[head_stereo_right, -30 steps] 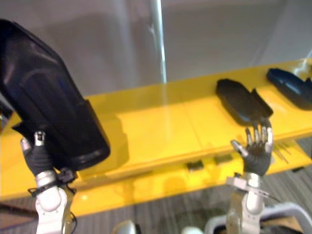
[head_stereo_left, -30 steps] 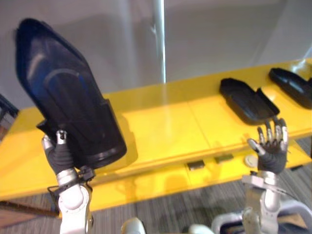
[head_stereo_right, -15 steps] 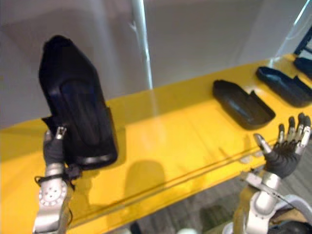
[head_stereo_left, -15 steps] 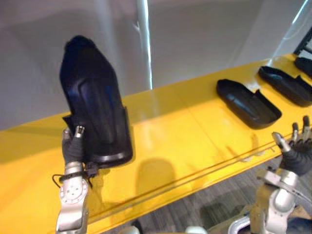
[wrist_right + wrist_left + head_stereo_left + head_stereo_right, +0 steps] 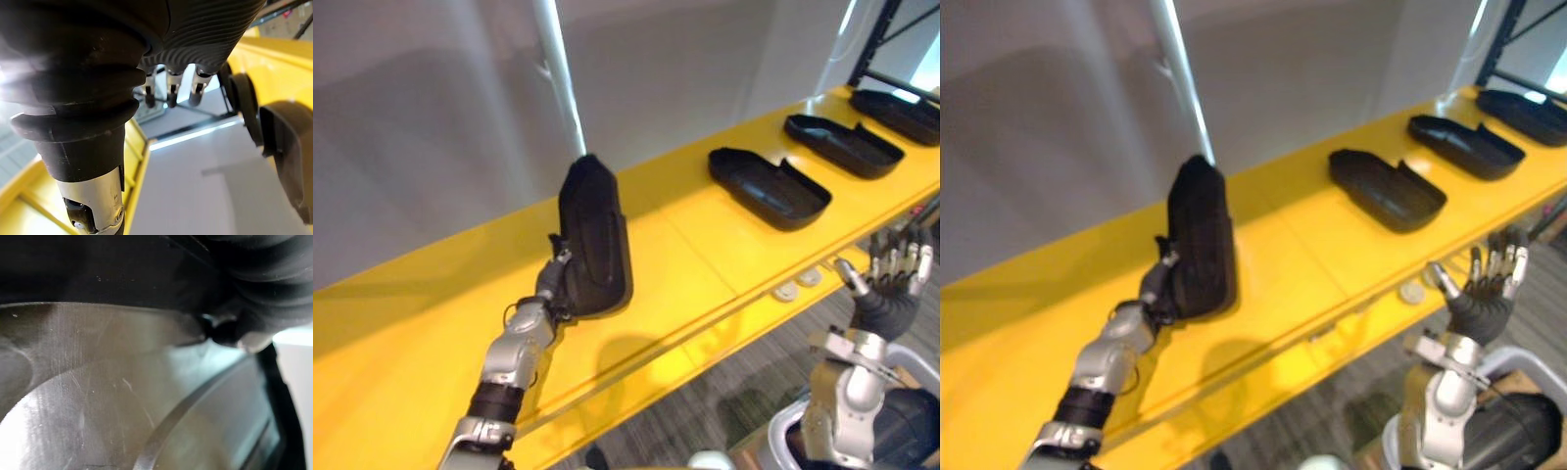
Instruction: Walk over and take plastic housings, then place them on the shelf
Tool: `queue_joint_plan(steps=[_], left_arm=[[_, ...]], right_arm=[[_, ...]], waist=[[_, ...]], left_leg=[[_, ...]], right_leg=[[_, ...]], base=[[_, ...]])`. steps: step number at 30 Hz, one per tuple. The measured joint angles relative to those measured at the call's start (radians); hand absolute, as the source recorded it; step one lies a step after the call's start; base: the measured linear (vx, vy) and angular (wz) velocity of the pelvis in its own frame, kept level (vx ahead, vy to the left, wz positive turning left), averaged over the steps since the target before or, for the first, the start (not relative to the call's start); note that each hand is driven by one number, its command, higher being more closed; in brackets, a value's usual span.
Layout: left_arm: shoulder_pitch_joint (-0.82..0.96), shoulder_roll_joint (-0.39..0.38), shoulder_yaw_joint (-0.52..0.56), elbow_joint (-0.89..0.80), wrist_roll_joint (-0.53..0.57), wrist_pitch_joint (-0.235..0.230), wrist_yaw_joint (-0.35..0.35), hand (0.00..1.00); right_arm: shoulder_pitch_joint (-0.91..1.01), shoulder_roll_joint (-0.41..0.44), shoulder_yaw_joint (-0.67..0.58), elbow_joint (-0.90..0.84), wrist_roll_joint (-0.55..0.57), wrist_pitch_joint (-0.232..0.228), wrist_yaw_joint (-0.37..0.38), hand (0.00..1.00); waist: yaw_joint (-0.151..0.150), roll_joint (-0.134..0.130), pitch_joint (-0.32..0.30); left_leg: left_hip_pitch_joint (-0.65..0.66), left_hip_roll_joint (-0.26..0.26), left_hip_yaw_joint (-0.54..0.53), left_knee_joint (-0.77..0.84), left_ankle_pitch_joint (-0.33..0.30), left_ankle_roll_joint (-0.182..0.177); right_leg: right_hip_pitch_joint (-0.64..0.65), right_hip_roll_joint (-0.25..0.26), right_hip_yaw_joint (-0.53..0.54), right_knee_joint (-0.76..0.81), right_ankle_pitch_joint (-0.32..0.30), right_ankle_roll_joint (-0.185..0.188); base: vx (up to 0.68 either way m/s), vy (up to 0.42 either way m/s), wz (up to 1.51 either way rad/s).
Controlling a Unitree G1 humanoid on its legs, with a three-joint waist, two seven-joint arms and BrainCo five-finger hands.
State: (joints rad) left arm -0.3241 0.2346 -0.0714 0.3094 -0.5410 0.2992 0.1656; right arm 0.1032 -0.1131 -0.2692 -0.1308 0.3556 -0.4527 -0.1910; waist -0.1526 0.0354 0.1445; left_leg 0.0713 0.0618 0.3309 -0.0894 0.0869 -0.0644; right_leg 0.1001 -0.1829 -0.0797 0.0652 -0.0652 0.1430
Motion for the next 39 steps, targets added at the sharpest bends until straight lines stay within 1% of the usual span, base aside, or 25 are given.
queue_joint_plan(steps=[2,4,5,7,8,9,10,12,13,16,21,23,27,29,32,35,36,37,38,39], left_arm=[[-0.037,-0.001,-0.002,0.048,-0.002,0.000,0.031,1.00],[-0.083,-0.005,-0.022,0.119,-0.001,0.000,0.084,1.00],[-0.092,-0.007,-0.024,0.127,-0.001,0.000,0.096,1.00],[-0.134,-0.009,-0.032,0.181,0.001,-0.001,0.153,1.00],[-0.145,-0.009,-0.032,0.195,0.001,-0.001,0.170,1.00],[-0.170,-0.009,-0.032,0.227,0.001,-0.001,0.204,1.00],[-0.195,-0.010,-0.031,0.258,0.001,-0.001,0.235,1.00],[-0.230,-0.010,-0.031,0.303,0.001,0.000,0.271,1.00],[-0.244,-0.010,-0.030,0.313,0.001,0.000,0.292,0.00],[-0.251,-0.012,-0.030,0.317,0.001,0.000,0.290,0.00],[-0.255,-0.019,-0.038,0.322,0.002,0.000,0.269,0.00],[-0.255,-0.019,-0.044,0.322,0.002,0.000,0.240,0.00],[-0.255,-0.016,-0.059,0.320,0.001,0.000,0.206,0.00],[-0.254,-0.015,-0.060,0.316,-0.001,0.000,0.196,0.00],[-0.238,-0.010,-0.061,0.281,-0.010,-0.002,0.156,0.00],[-0.169,-0.008,-0.065,0.170,-0.010,0.003,0.110,0.00],[-0.118,-0.009,-0.065,0.092,-0.009,0.008,0.096,0.00],[-0.091,-0.009,-0.065,0.053,-0.008,0.010,0.090,0.00],[-0.019,-0.009,-0.062,-0.057,0.002,0.012,0.087,0.00],[0.010,-0.009,-0.058,-0.102,0.008,0.012,0.088,0.00]], right_arm=[[-0.001,-0.010,0.007,0.025,0.020,0.000,0.000,0.00],[-0.001,-0.012,0.016,0.055,0.025,-0.001,0.001,0.00],[-0.001,-0.012,0.019,0.062,0.025,-0.001,0.002,0.00],[-0.002,-0.012,0.041,0.076,0.030,-0.002,0.013,0.00],[-0.002,-0.012,0.048,0.077,0.034,-0.002,0.017,0.00],[-0.002,-0.012,0.059,0.080,0.036,-0.003,0.019,0.00],[-0.002,-0.012,0.065,0.084,0.038,-0.004,0.019,0.00],[-0.002,-0.012,0.071,0.098,0.042,-0.005,0.019,0.00],[-0.003,-0.011,0.079,0.106,0.042,-0.005,0.019,0.00],[-0.004,-0.009,0.085,0.107,0.042,-0.005,0.019,0.00],[-0.013,-0.009,0.086,0.117,0.042,-0.005,0.019,0.00],[-0.014,-0.009,0.086,0.123,0.042,-0.005,0.019,0.00],[-0.016,-0.009,0.086,0.126,0.045,-0.005,0.023,0.00],[-0.017,-0.009,0.087,0.126,0.063,-0.005,0.040,0.00],[-0.021,-0.009,0.092,0.126,0.063,-0.005,0.042,0.00],[-0.022,-0.006,0.106,0.125,0.063,-0.005,0.051,0.00],[-0.021,-0.002,0.105,0.125,0.063,-0.005,0.056,0.00],[-0.021,0.000,0.105,0.125,0.063,-0.006,0.058,0.00],[-0.018,0.008,0.104,0.124,0.062,-0.005,0.058,0.00],[-0.015,0.012,0.104,0.123,0.062,-0.005,0.058,0.00]], waist=[[-0.001,0.011,-0.008],[-0.005,0.013,-0.010],[-0.006,0.013,-0.010],[-0.014,0.011,-0.009],[-0.017,0.011,-0.009],[-0.023,0.009,-0.010],[-0.026,0.006,-0.012],[-0.027,-0.004,-0.015],[-0.027,-0.010,-0.014],[-0.028,-0.018,-0.016],[-0.028,-0.019,-0.016],[-0.027,-0.019,-0.016],[-0.025,-0.020,-0.016],[-0.025,-0.022,-0.017],[-0.023,-0.025,-0.018],[-0.020,-0.032,-0.025],[-0.021,-0.033,-0.025],[-0.021,-0.033,-0.026],[-0.020,-0.033,-0.026],[-0.018,-0.033,-0.026]], left_leg=[[-0.002,0.006,0.009,-0.001,0.009,0.002],[-0.001,0.014,0.008,-0.001,0.015,-0.002],[-0.001,0.016,0.008,-0.001,0.017,-0.002],[-0.002,0.020,0.007,-0.001,0.021,-0.002],[-0.002,0.020,0.007,-0.001,0.022,-0.002],[-0.002,0.021,0.007,-0.001,0.023,-0.002],[-0.002,0.021,0.008,-0.001,0.023,-0.001],[-0.004,0.023,0.010,-0.002,0.028,-0.001],[-0.005,0.025,0.012,-0.002,0.029,-0.002],[-0.004,0.028,0.013,-0.002,0.030,-0.002],[-0.004,0.031,0.014,-0.002,0.033,-0.003],[-0.005,0.031,0.014,-0.002,0.035,-0.003],[-0.009,0.031,0.012,-0.002,0.037,-0.002],[-0.013,0.031,0.009,-0.002,0.038,-0.001],[-0.022,0.031,0.001,-0.002,0.041,0.001],[-0.026,0.029,-0.009,-0.002,0.044,0.000],[-0.030,0.027,-0.016,-0.001,0.046,0.001],[-0.033,0.027,-0.018,-0.001,0.047,0.002],[-0.040,0.023,-0.027,-0.001,0.050,0.003],[-0.040,0.020,-0.032,-0.001,0.051,0.002]], right_leg=[[-0.012,0.006,0.007,0.003,-0.004,-0.010],[-0.012,0.012,0.007,0.003,-0.003,-0.016],[-0.013,0.012,0.006,0.002,-0.003,-0.017],[-0.013,0.014,0.004,0.001,-0.002,-0.020],[-0.013,0.014,0.004,0.000,-0.002,-0.021],[-0.013,0.015,0.005,0.000,-0.001,-0.021],[-0.013,0.019,0.005,-0.001,0.001,-0.022],[-0.012,0.022,0.008,-0.004,0.013,-0.021],[-0.013,0.025,0.011,-0.007,0.017,-0.022],[-0.013,0.027,0.022,-0.009,0.021,-0.021],[-0.013,0.027,0.024,-0.011,0.022,-0.022],[-0.012,0.028,0.024,-0.015,0.023,-0.024],[-0.012,0.028,0.023,-0.022,0.028,-0.027],[-0.012,0.028,0.021,-0.024,0.030,-0.027],[-0.012,0.027,0.003,-0.026,0.034,-0.025],[-0.011,0.030,-0.005,-0.026,0.038,-0.018],[-0.011,0.032,-0.009,-0.023,0.038,-0.018],[-0.012,0.032,-0.012,-0.023,0.038,-0.018],[-0.012,0.030,-0.026,-0.023,0.038,-0.018],[-0.011,0.030,-0.030,-0.023,0.038,-0.018]], base=[[-0.06,-0.010,-0.10],[-0.03,-0.010,-0.02],[-0.04,-0.004,0.02],[-0.02,0.001,0.01],[0.00,0.000,0.00],[0.00,0.000,0.00],[0.00,0.000,0.00],[0.02,-0.006,-0.05],[0.02,0.002,-0.06],[0.00,0.001,-0.01],[0.00,0.000,0.00],[0.00,0.000,0.00],[0.00,0.000,0.00],[0.00,0.010,0.05],[0.00,0.006,0.09],[0.01,0.000,0.09],[0.02,-0.009,0.12],[0.02,-0.002,0.20],[0.02,0.011,0.17],[0.02,0.015,0.21]])
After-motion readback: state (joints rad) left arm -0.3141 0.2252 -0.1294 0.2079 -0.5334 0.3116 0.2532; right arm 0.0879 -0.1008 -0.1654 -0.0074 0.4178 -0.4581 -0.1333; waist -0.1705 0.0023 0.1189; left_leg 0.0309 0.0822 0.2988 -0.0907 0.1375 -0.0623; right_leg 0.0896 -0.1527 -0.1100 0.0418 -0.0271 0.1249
